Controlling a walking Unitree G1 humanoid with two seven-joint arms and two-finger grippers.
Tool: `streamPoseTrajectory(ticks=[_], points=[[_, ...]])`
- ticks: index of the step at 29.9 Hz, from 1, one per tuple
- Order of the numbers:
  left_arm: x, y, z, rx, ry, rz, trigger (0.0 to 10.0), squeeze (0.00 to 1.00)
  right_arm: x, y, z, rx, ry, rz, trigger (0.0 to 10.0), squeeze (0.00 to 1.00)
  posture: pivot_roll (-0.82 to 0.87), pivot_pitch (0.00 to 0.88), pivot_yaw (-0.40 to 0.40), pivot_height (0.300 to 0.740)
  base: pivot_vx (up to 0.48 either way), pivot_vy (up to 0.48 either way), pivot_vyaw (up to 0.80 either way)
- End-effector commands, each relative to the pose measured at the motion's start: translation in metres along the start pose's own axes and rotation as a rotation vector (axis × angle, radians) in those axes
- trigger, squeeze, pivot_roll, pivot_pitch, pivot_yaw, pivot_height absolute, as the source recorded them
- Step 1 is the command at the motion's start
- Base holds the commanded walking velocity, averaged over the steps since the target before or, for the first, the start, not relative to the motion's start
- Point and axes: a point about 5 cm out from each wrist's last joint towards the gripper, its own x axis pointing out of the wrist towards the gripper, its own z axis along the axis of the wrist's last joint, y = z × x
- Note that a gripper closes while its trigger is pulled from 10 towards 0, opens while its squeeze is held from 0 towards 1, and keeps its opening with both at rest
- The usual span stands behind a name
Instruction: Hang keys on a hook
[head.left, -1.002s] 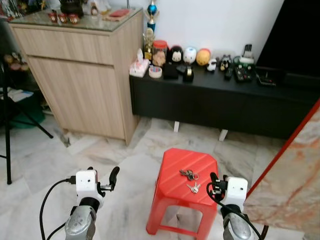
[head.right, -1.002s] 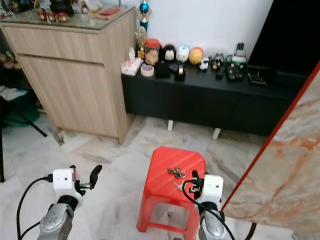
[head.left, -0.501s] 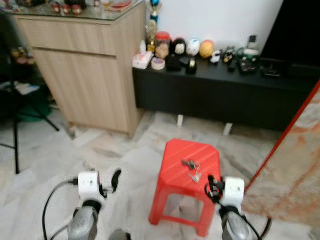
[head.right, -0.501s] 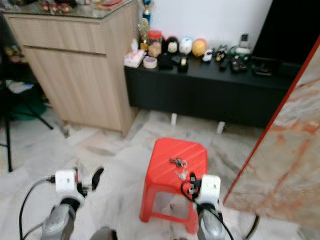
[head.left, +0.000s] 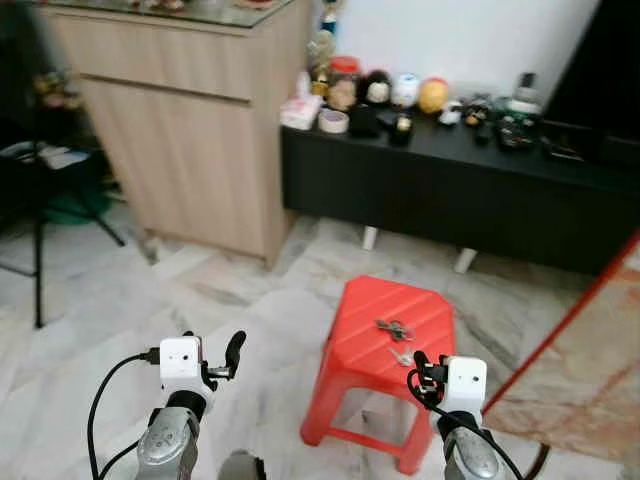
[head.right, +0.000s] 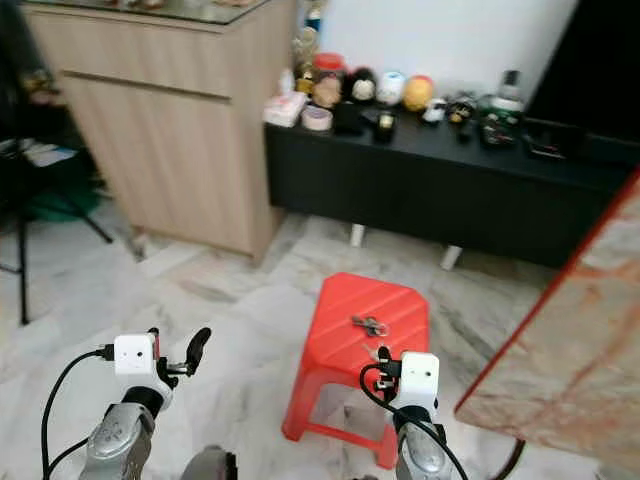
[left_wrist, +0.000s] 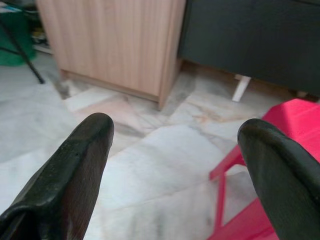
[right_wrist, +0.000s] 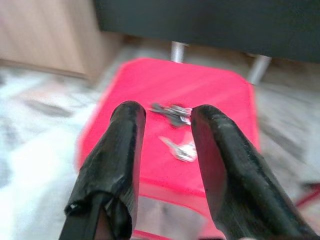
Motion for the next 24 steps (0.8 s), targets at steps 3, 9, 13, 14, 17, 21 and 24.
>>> streamPoseTrajectory(ticks=[3, 9, 13, 14, 17, 21, 24], points=[[0.0016, -0.0047, -0.0004, -0.005, 0.007, -0.016, 10.0, 0.00, -0.0040, -0.0095, -0.0047, 0.010, 0.014, -0.035, 10.0, 0.00, -0.02, 0.019, -0.073, 0.660, 0.246, 0.000, 0.00], [0.0010, -0.0049, -0.0009, -0.006, 0.009, -0.016, 10.0, 0.00, -0.0035, -0.0082, -0.0043, 0.006, 0.012, -0.024, 10.0, 0.00, -0.01, 0.019, -0.075, 0.660, 0.264, 0.000, 0.00], [0.0011, -0.0051, -0.0007, -0.007, 0.008, -0.017, 10.0, 0.00, -0.0030, -0.0051, -0.0040, -0.027, 0.012, -0.003, 10.0, 0.00, -0.01, 0.019, -0.074, 0.660, 0.296, 0.000, 0.00], [0.0011, -0.0051, -0.0007, -0.007, 0.008, -0.017, 10.0, 0.00, -0.0030, -0.0051, -0.0040, -0.027, 0.012, -0.003, 10.0, 0.00, -0.01, 0.019, -0.074, 0.660, 0.311, 0.000, 0.00], [0.0014, -0.0054, -0.0006, -0.009, 0.008, -0.018, 10.0, 0.00, -0.0033, -0.0046, -0.0040, -0.027, 0.008, 0.004, 10.0, 0.00, -0.01, 0.019, -0.074, 0.660, 0.315, 0.000, 0.41], [0.0025, -0.0065, 0.0003, -0.011, 0.005, -0.021, 10.0, 0.00, -0.0035, -0.0068, -0.0049, 0.008, 0.012, -0.019, 10.0, 0.00, -0.01, 0.017, -0.074, 0.660, 0.315, 0.000, 0.13], [0.0028, -0.0065, 0.0004, -0.011, 0.004, -0.021, 10.0, 0.00, -0.0029, -0.0076, -0.0043, 0.005, 0.011, -0.019, 10.0, 0.00, -0.02, 0.016, -0.073, 0.660, 0.317, 0.000, 0.00]])
